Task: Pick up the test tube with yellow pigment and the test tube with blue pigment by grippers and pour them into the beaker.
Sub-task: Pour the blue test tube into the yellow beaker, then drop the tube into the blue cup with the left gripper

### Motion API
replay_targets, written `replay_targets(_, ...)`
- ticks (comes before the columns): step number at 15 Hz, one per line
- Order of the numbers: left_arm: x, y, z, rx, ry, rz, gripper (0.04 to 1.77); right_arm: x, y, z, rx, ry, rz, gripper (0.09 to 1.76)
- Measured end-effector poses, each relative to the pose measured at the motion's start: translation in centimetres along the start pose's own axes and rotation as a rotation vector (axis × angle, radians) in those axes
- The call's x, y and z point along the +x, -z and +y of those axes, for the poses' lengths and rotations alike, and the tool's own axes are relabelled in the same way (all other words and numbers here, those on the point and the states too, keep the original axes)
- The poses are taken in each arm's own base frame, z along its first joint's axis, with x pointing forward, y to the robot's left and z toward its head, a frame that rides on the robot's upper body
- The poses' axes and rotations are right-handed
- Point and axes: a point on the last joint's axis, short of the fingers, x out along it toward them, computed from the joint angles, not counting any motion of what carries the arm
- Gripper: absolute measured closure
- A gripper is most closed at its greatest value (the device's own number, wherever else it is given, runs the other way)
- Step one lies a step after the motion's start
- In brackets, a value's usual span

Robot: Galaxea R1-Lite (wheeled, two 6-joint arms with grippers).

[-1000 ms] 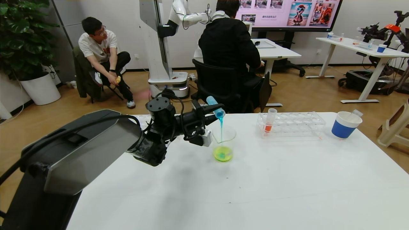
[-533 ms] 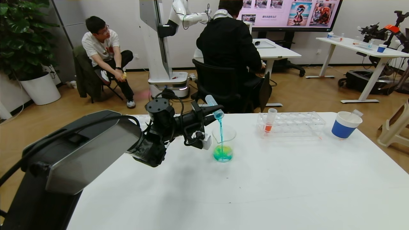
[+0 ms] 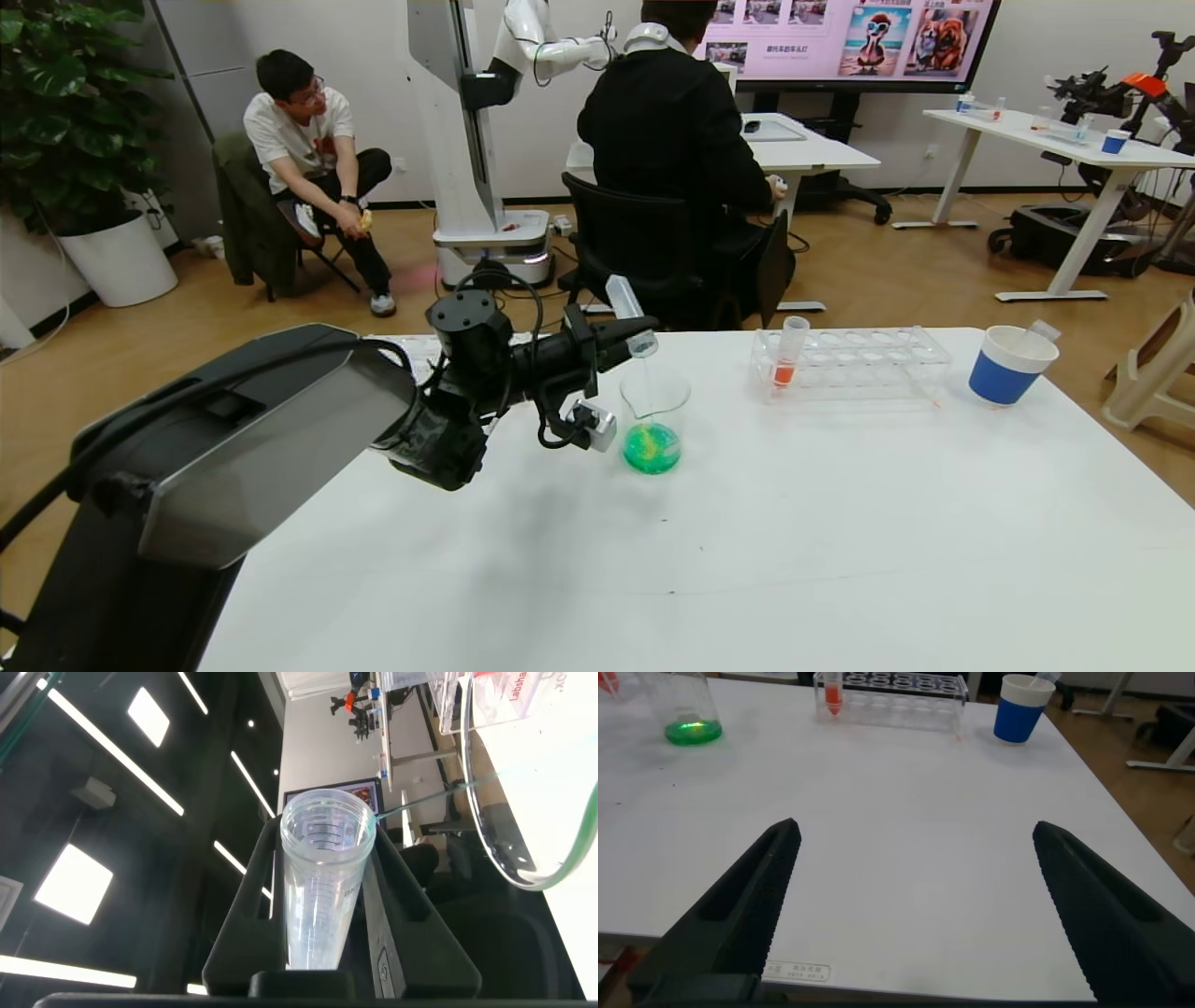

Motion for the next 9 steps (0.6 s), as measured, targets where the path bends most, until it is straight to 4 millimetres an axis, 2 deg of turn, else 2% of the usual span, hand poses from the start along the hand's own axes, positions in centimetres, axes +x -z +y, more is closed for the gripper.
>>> replay_targets(3,0.0,0.0,0.1,-0.012,0.001,0.007,1.31,0.0,0.0,0.0,0.0,0.0,0.0,0.11)
replay_targets(5,0.0,0.1,0.7,-0.085,-0.005,0.034,1.31,0.0,0.0,0.0,0.0,0.0,0.0,0.11)
replay_targets(7,0.3,0.2,2.0,-0.252,-0.046,0.158,1.31,0.0,0.0,0.0,0.0,0.0,0.0,0.11)
replay_targets(9,0.7,0.2,3.9,-0.46,-0.166,0.402,1.31,0.0,0.0,0.0,0.0,0.0,0.0,0.11)
